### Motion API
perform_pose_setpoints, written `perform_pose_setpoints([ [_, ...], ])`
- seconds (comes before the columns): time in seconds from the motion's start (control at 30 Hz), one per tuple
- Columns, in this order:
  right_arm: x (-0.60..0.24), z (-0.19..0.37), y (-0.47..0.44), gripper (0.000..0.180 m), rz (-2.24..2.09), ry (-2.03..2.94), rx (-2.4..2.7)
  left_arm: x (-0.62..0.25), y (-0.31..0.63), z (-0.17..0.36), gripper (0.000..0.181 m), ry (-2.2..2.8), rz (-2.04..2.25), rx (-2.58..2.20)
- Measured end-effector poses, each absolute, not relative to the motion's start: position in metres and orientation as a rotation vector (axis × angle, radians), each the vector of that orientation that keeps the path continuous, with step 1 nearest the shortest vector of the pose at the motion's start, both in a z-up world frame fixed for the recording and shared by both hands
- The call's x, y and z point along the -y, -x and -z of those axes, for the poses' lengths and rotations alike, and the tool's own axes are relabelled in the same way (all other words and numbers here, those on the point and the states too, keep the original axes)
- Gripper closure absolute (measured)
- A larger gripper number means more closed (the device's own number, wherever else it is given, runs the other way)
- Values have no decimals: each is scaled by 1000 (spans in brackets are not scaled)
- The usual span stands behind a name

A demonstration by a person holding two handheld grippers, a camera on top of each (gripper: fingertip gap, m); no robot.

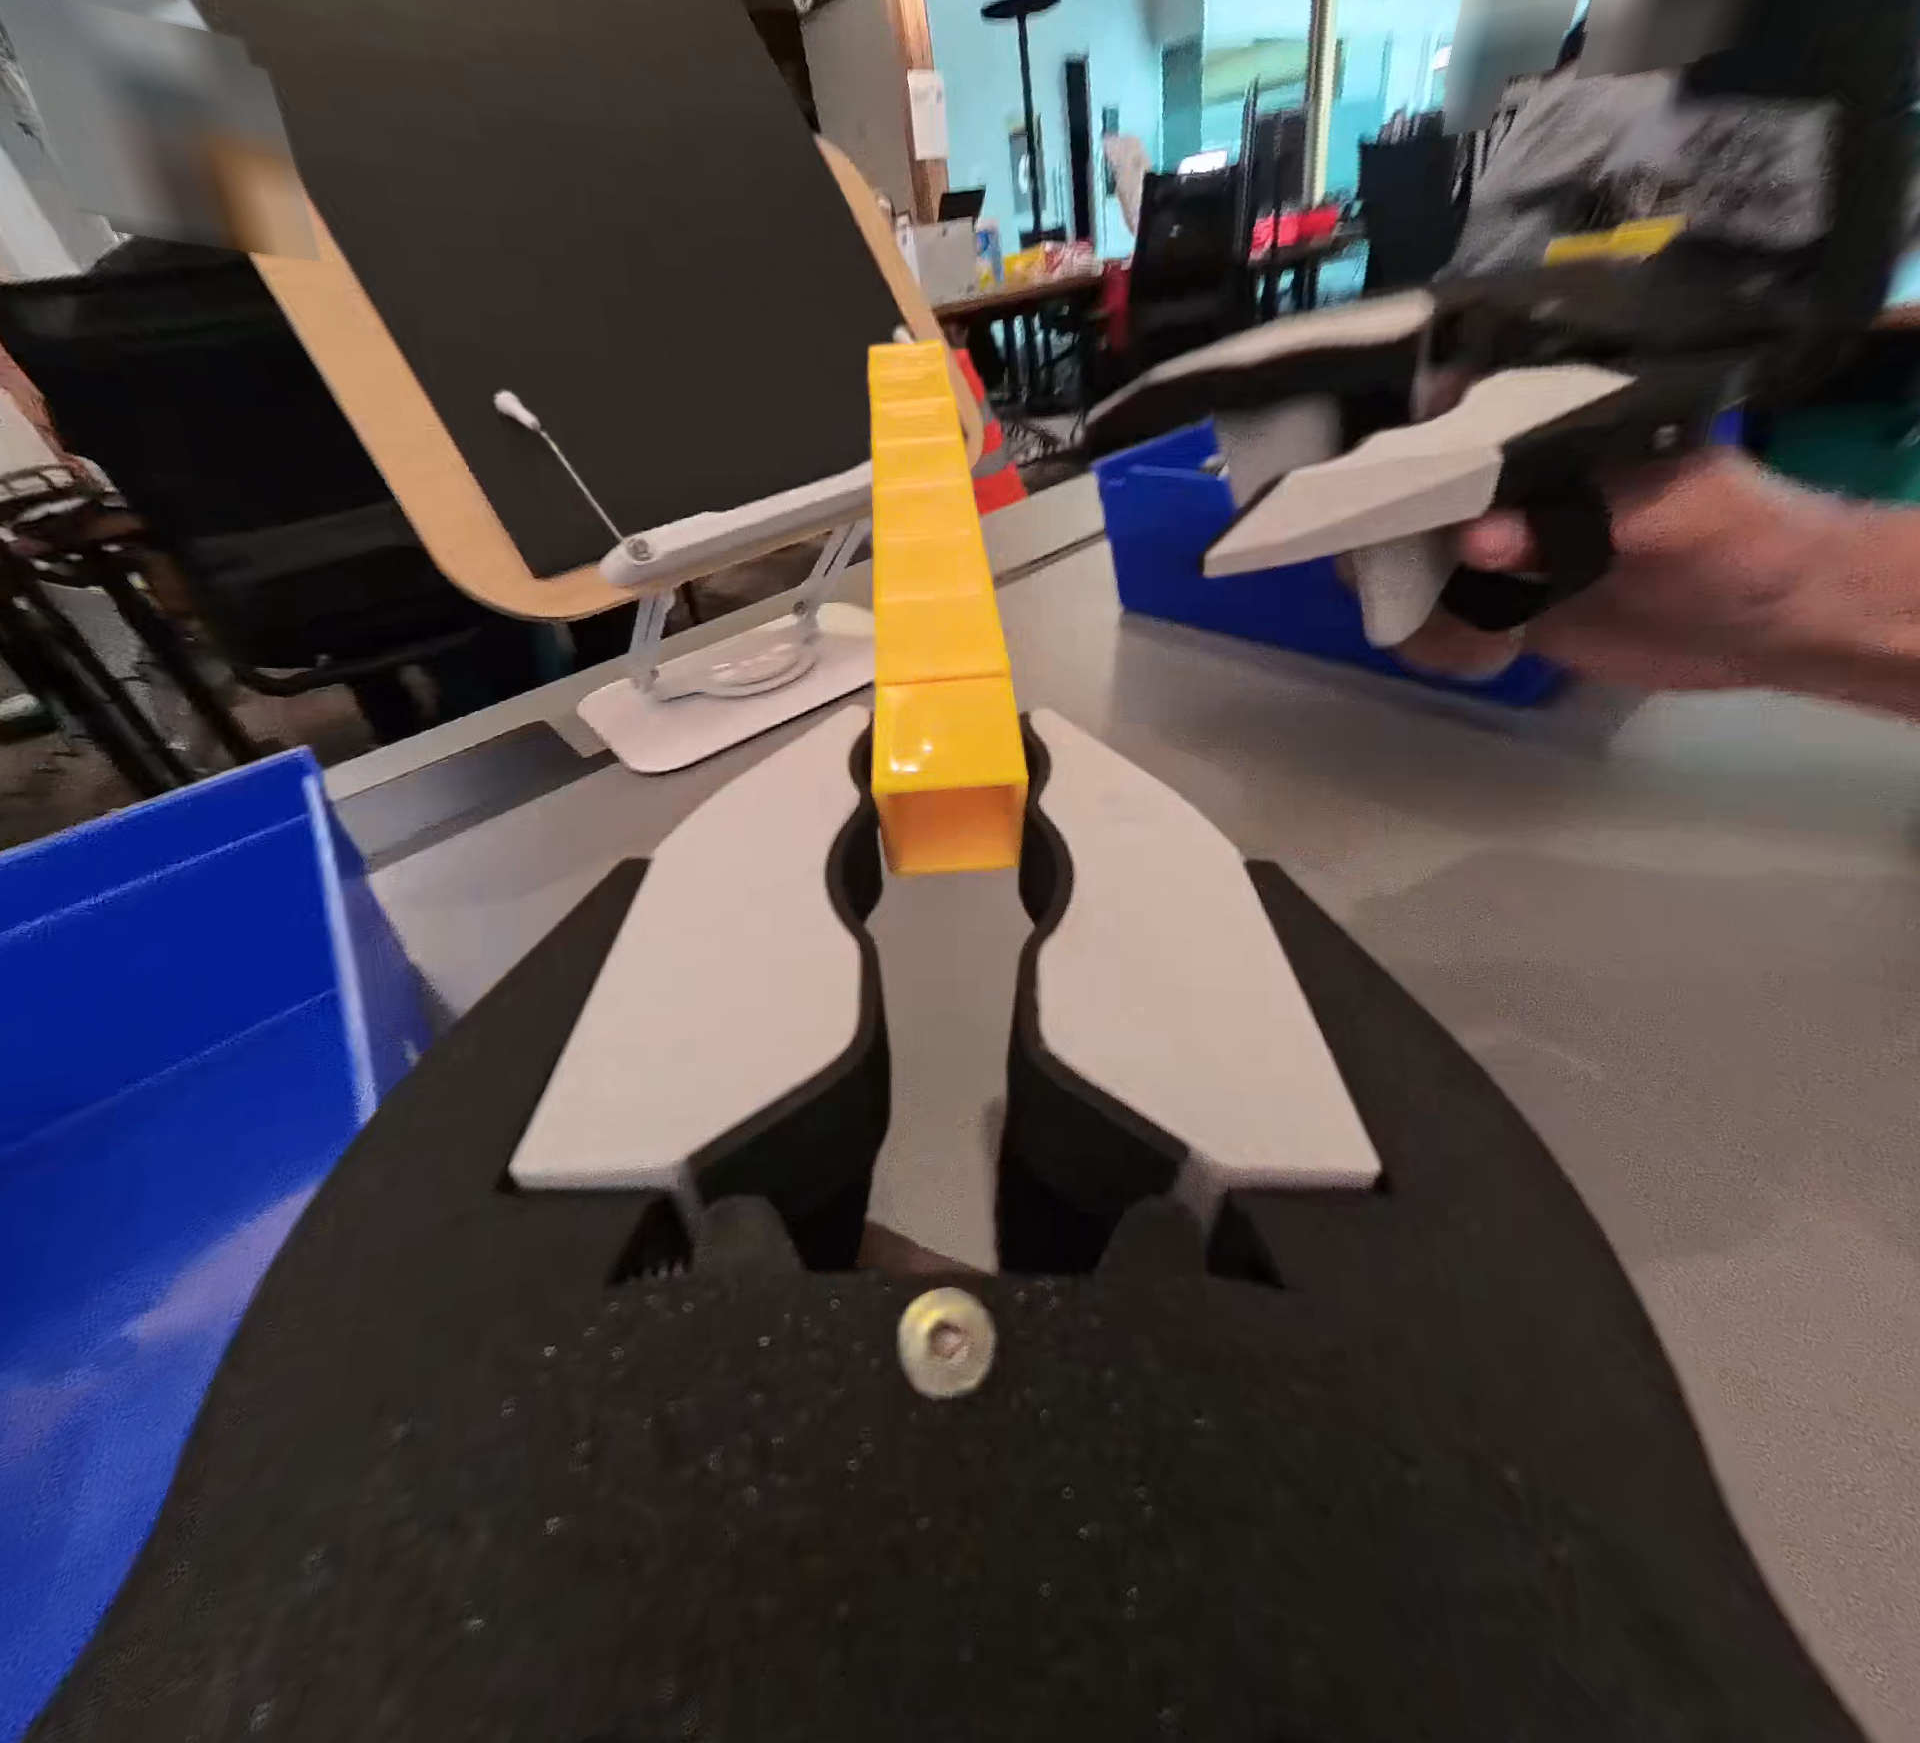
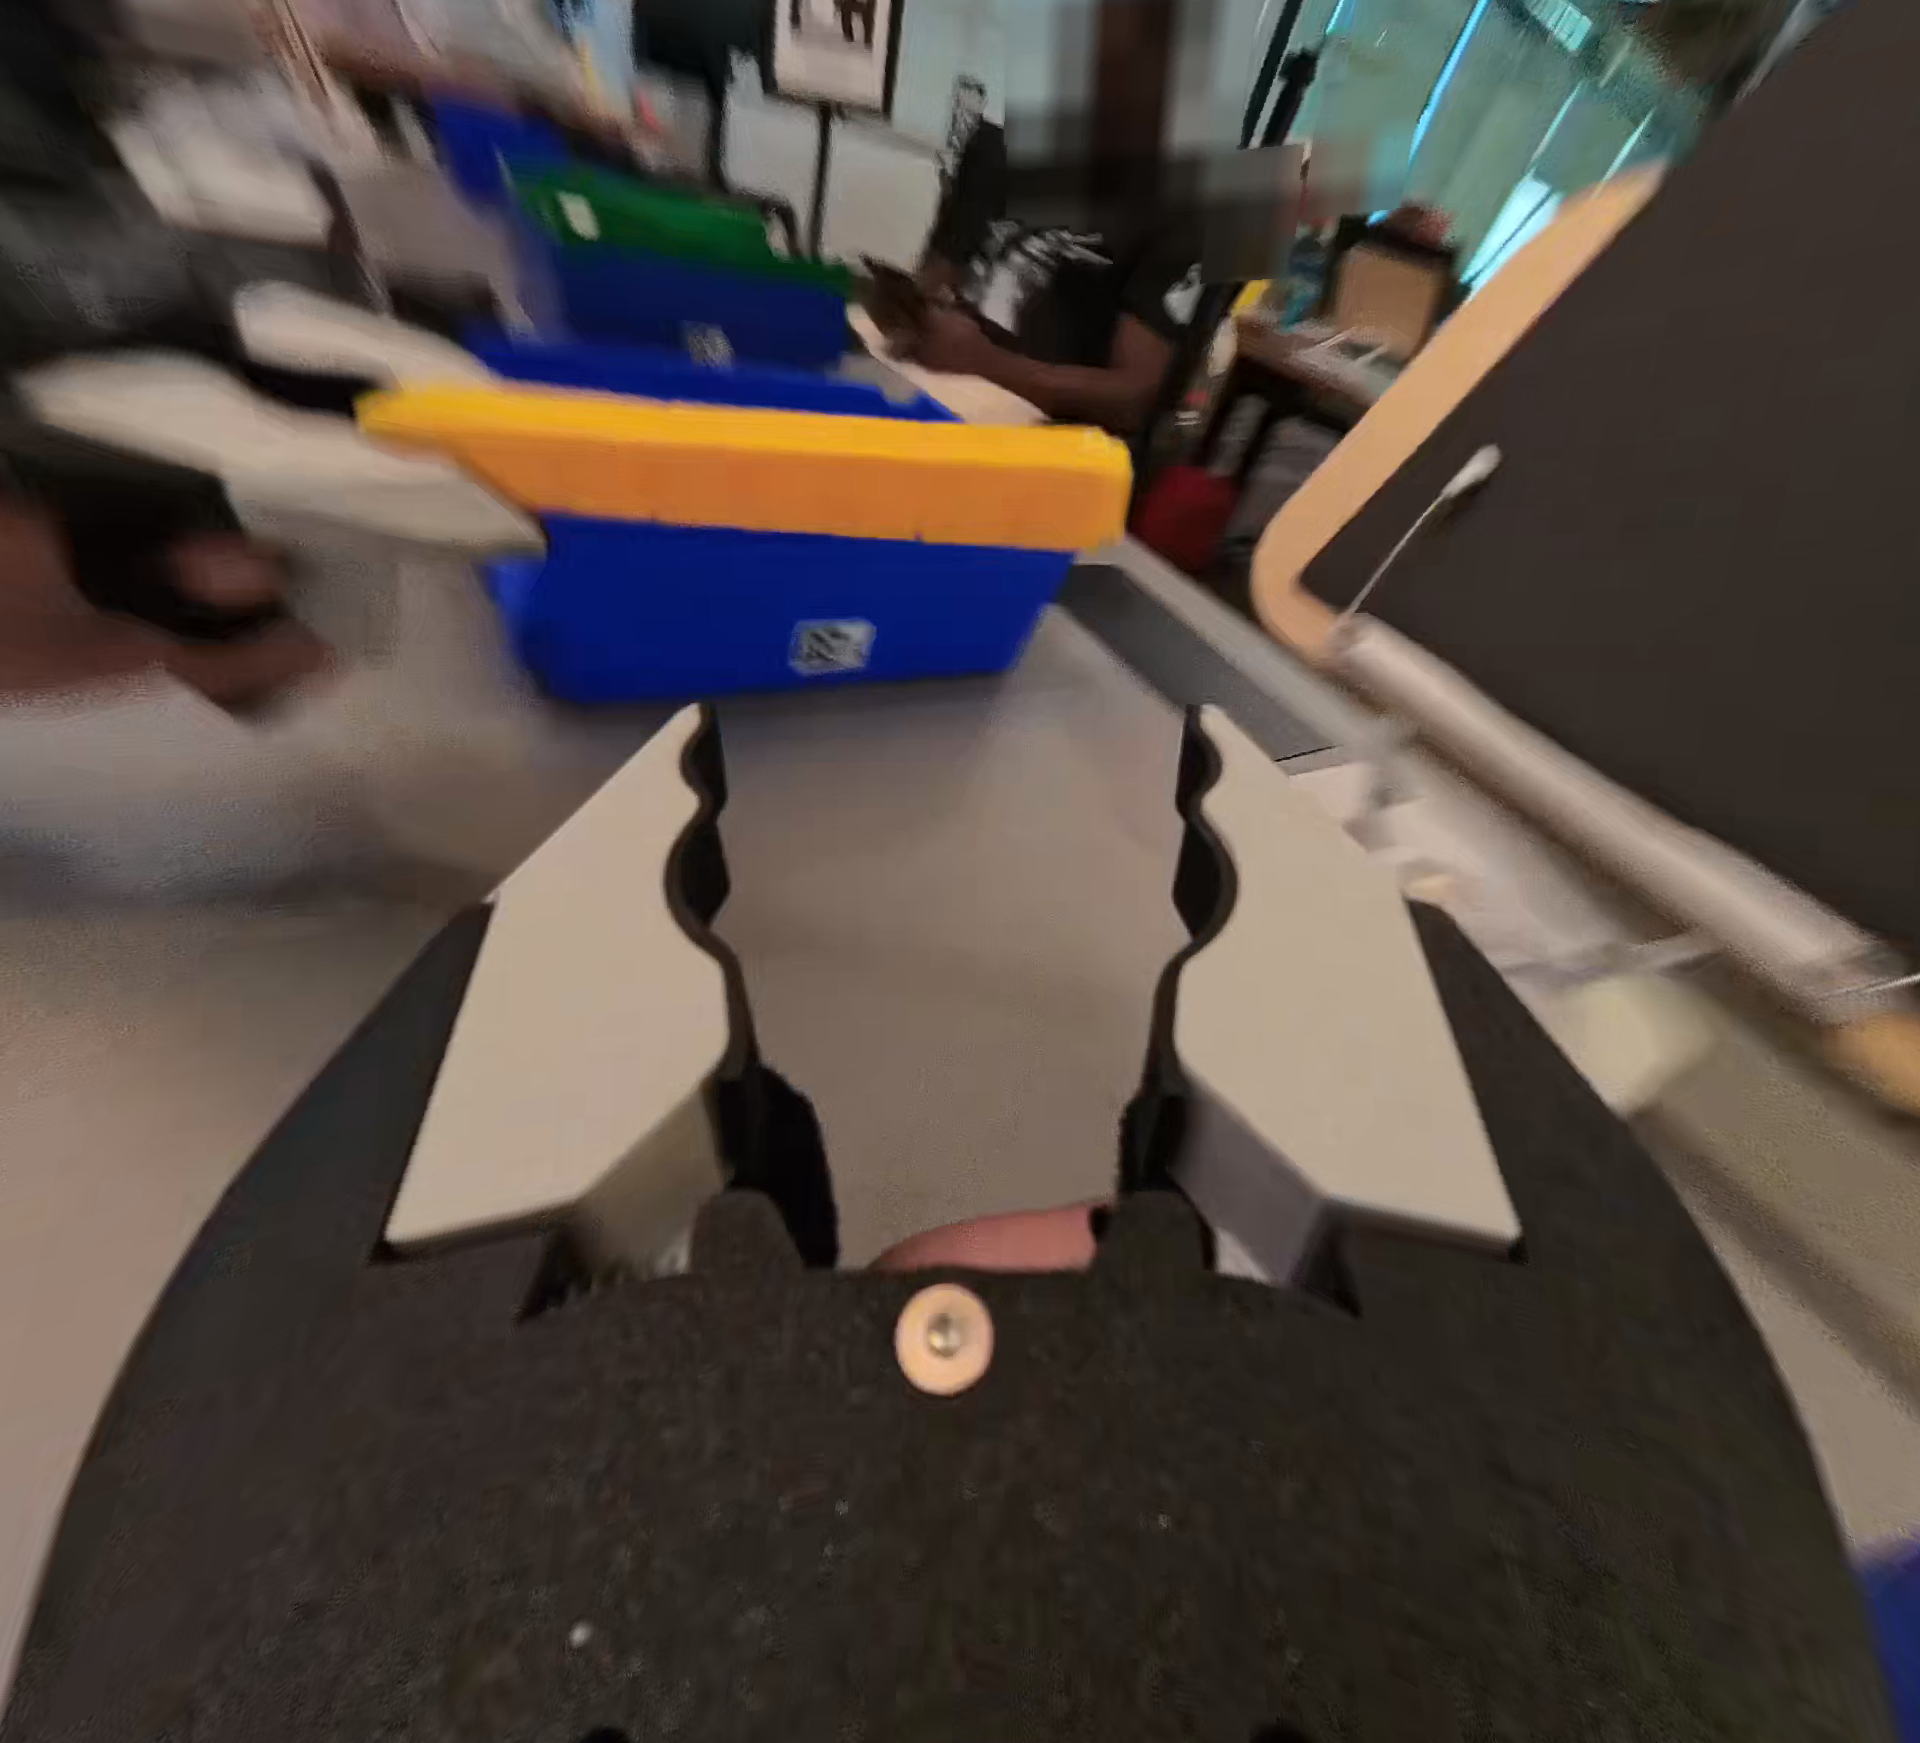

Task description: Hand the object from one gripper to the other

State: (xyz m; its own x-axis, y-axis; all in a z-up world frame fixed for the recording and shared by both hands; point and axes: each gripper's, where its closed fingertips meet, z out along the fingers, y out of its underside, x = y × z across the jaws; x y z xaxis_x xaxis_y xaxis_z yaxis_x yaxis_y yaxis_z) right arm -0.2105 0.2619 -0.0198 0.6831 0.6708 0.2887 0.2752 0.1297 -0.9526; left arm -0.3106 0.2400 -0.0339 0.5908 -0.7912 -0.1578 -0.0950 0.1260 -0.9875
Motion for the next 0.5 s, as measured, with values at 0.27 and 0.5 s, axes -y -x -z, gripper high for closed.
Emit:
perform_pose_setpoints([
  [0.27,-250,35,256,106,578,1074,1233,-236,296,54,158,1466,596,-903],
  [0.5,-263,37,256,156,821,950,1206,-220,278,58,158,1464,645,-964],
])
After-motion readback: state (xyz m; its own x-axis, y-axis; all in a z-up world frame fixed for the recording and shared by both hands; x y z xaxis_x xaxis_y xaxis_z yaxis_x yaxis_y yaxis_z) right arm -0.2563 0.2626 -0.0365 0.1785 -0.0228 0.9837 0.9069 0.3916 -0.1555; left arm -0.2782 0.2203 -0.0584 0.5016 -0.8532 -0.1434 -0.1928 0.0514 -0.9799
